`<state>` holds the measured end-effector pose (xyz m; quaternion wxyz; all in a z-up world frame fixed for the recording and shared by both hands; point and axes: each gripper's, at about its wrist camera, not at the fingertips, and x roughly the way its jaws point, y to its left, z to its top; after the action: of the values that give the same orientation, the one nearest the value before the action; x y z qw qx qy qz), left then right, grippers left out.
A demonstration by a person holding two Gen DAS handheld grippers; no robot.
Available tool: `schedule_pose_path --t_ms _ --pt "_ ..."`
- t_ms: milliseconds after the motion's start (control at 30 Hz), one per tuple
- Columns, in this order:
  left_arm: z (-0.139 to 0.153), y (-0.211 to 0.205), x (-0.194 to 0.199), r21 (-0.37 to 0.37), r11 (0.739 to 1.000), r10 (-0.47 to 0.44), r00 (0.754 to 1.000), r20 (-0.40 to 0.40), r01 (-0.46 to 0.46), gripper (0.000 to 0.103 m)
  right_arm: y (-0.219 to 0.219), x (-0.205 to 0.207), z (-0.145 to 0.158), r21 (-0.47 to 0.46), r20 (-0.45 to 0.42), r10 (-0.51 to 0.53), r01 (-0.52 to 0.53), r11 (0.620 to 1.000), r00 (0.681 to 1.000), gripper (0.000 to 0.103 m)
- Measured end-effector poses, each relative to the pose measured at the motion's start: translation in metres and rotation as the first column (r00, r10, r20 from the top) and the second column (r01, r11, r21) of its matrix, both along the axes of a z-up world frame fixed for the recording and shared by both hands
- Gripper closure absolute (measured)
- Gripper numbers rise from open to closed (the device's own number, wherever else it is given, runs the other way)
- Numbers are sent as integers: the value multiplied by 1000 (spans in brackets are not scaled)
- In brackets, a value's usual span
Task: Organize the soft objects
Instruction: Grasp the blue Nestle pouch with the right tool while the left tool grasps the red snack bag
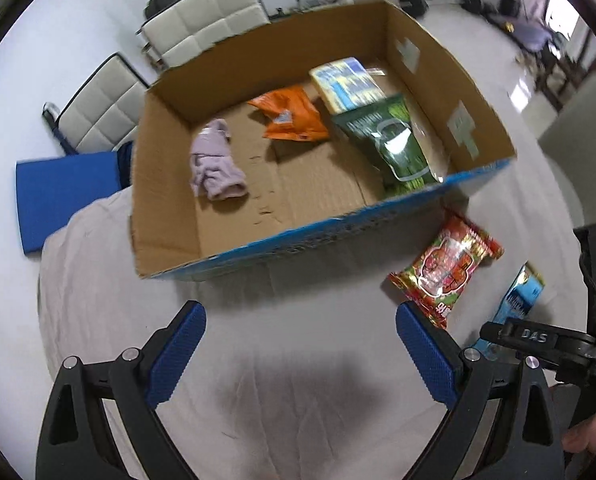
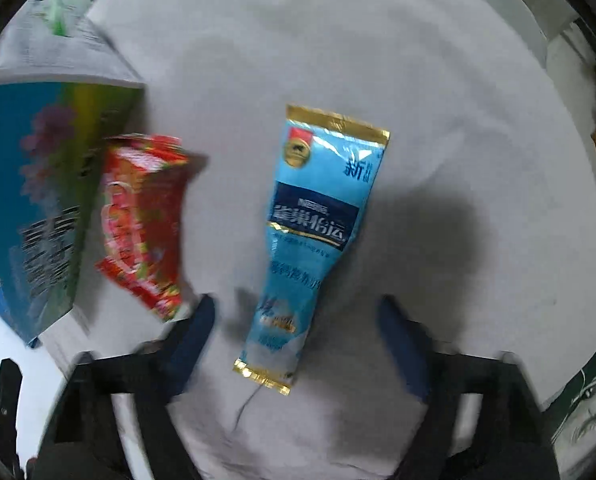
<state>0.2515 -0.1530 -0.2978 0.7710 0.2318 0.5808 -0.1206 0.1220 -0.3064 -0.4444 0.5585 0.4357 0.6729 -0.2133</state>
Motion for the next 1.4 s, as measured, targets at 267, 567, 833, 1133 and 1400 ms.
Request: schedule_pose_path --t_ms 267,567,833,1133,1400 --pt "-41 -52 0 29 993 -110 986 -128 115 5 -11 6 8 -62 -21 137 -138 988 990 76" --pt "-105 -107 3 7 970 -228 925 -302 242 5 -36 -2 13 -112 -87 235 -244 963 968 78" --pt "-141 -130 10 -25 961 -266 890 -370 276 6 -42 3 12 -96 -97 256 -265 960 962 78" --pt "-145 -124 -1 -54 968 -246 899 -362 244 46 -37 18 21 -94 -89 291 -299 950 953 79" --pt "-147 -75 -38 -60 988 -156 910 -383 145 53 -21 23 27 -72 -78 384 -389 918 920 79"
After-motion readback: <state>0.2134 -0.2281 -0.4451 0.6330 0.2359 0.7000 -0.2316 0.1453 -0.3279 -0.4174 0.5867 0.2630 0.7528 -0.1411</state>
